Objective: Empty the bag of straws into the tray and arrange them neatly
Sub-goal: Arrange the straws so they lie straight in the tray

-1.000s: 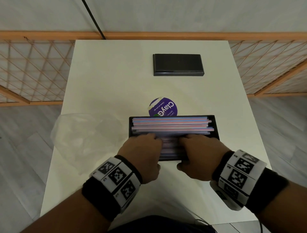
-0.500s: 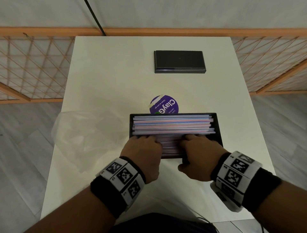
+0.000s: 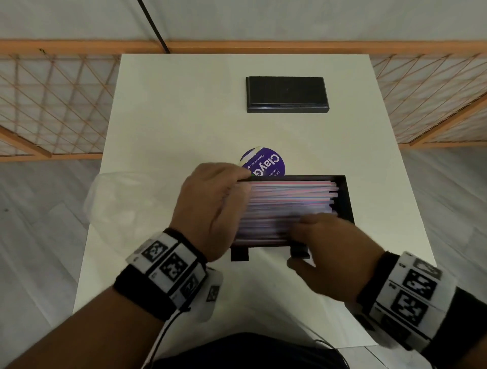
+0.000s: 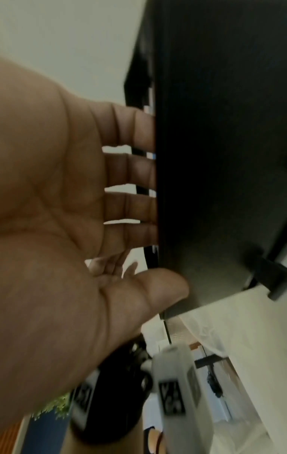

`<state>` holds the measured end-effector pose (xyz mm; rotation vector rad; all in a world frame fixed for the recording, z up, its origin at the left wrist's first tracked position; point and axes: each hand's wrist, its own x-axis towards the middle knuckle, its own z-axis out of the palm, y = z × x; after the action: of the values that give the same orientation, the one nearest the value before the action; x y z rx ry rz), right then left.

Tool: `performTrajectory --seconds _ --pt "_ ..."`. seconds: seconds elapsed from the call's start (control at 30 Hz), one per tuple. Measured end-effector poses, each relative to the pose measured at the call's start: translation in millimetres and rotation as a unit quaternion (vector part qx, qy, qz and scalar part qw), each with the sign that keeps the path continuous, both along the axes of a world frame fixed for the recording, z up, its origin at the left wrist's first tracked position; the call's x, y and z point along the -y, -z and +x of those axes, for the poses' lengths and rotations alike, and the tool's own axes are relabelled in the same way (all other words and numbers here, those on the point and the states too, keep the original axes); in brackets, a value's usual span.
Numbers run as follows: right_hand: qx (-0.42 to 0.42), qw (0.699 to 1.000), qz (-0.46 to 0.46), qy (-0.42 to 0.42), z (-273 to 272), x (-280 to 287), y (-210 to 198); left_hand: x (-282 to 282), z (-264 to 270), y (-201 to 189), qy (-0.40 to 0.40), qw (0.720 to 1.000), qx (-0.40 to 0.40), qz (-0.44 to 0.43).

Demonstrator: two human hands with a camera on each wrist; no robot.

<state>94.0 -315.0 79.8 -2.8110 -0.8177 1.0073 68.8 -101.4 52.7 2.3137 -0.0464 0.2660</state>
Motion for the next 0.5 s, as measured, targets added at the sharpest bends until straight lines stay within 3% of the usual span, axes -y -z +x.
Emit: performTrajectory --seconds 0.07,0.13,0.4,0.5 --pt "-0.031 0.999 -0.009 -0.014 -5.9 -5.5 6.9 2.9 3.3 12.2 0.015 0.996 -0.083 -0.035" --pt "-0.031 0.999 -0.025 -0.03 -6.8 -10.0 17.0 8.1 2.6 24.7 0.024 0.992 -0.125 -0.015" --pt "-0.023 1.0 -0.017 -0.012 0.7 -16.2 26.4 7.6 1.6 35.7 0.011 0.995 -0.1 0.002" --pt "-0.027 0.999 0.008 -0.016 -0.7 -15.5 18.1 7.8 2.0 34.3 0.007 0.995 -0.099 -0.032"
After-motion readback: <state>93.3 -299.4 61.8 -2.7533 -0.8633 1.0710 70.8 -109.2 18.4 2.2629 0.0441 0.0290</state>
